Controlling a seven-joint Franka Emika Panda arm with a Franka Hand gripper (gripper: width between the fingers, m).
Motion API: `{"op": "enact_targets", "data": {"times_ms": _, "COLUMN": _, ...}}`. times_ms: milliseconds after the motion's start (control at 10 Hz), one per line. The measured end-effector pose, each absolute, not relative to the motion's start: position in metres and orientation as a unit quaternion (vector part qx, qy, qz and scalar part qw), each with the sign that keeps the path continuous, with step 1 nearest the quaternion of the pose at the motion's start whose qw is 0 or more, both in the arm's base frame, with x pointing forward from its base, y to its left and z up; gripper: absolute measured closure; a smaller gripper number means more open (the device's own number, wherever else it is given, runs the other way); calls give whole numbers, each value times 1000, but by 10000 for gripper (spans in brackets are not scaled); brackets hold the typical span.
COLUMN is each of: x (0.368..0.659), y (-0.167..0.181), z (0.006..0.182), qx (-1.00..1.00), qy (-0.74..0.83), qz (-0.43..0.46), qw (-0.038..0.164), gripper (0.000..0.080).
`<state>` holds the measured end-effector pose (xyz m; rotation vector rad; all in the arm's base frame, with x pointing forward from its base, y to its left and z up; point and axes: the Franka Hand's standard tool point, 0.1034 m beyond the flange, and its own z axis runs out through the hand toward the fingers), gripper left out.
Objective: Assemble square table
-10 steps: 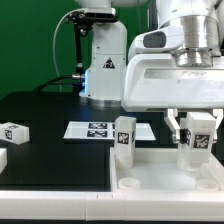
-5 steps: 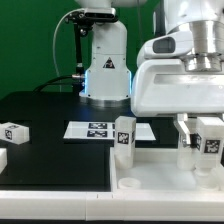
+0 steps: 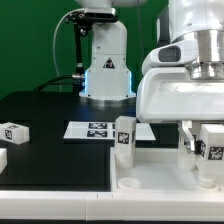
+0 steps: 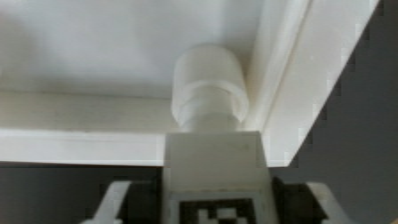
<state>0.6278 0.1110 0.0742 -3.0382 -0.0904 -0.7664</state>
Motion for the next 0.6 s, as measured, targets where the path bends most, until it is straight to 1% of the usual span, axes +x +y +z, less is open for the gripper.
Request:
{"op": "enact_targets", "data": {"times_ms": 300, "x": 624, "y": 112, "z": 63, "qx": -971, "qy": -31, "qz": -239, "qw": 2, "gripper": 515}}
{"op": "enact_targets", "data": {"times_ms": 600, "x": 625, "y": 113, "z": 61, "qx": -970, "qy": -32, "qz": -240, "qw": 1, "gripper": 515}}
